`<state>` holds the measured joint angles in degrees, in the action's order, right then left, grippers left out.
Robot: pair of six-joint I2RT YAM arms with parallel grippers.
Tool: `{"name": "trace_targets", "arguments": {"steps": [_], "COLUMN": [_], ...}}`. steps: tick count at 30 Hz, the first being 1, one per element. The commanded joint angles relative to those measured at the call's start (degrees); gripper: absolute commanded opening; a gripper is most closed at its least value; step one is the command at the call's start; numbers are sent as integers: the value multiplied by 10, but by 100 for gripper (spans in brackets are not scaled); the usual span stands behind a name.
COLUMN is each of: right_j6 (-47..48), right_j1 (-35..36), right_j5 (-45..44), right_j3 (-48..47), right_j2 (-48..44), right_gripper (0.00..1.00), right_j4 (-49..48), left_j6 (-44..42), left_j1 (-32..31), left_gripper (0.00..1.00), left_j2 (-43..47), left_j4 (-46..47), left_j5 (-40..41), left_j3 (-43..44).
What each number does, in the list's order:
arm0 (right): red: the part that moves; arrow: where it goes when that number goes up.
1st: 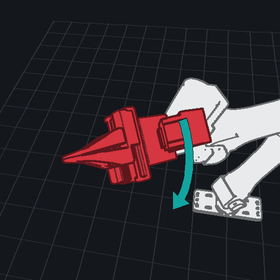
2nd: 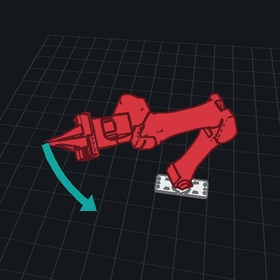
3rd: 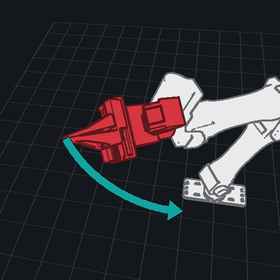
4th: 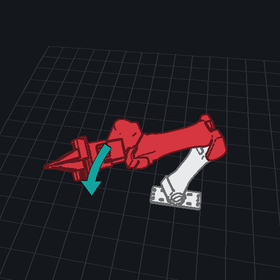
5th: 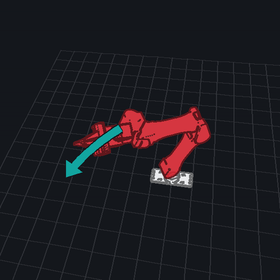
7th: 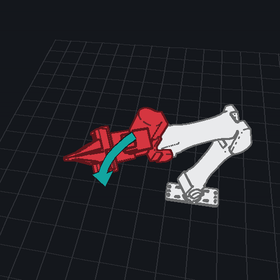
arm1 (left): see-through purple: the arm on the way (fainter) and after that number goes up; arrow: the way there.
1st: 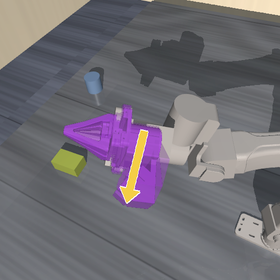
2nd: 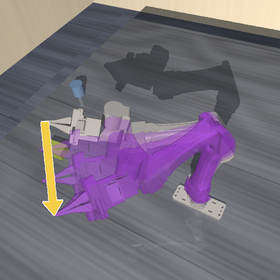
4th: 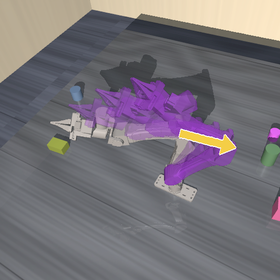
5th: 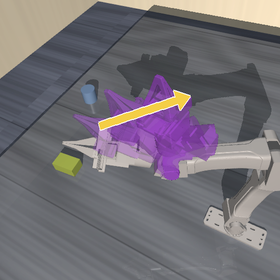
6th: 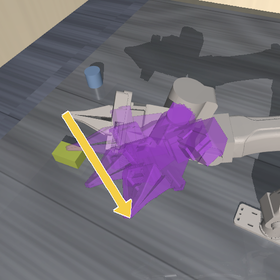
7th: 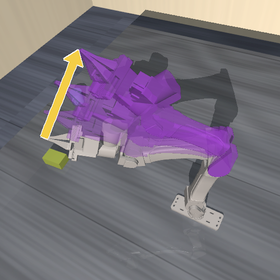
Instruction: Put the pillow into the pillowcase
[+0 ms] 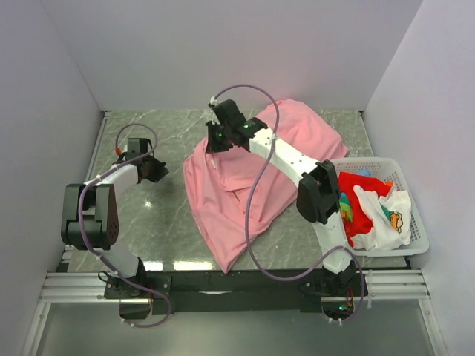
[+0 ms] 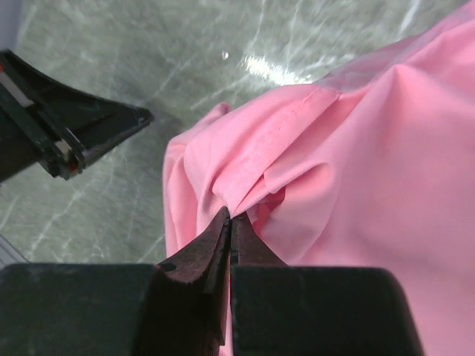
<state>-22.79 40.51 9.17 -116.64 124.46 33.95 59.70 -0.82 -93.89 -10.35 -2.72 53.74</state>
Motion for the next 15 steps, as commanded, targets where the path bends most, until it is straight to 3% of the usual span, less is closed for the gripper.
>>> {"name": "trace_targets", "arguments": {"steps": [1,3,4,5,8,15], "right_j6": [10,13,16,16,17,17], "right_j1": [-11,-11,-12,-11,-18,-47], "right_j5": [16,9,1,-27,-77,-119], "right_j3": [-32,-22,-15,0,60,151], "right_j2": [-13,-18,-20,-25,-40,-44], "right_gripper": [0,0,0,0,0,0], "right_j4": [30,28,28,30,37,11], "left_j6": [1,2,1,0,4,23], "left_j1": [3,3,3,3,0,-23], "left_gripper": [5,32,56,64,73,69], "left_j2": [20,21,17,14,13,-16], "left_j4": [14,45,60,71,108,185], "left_j5": [-22,-51,-88,-106,-136,-170], "left_j3": [5,-8,-13,-14,-28,-48]}}
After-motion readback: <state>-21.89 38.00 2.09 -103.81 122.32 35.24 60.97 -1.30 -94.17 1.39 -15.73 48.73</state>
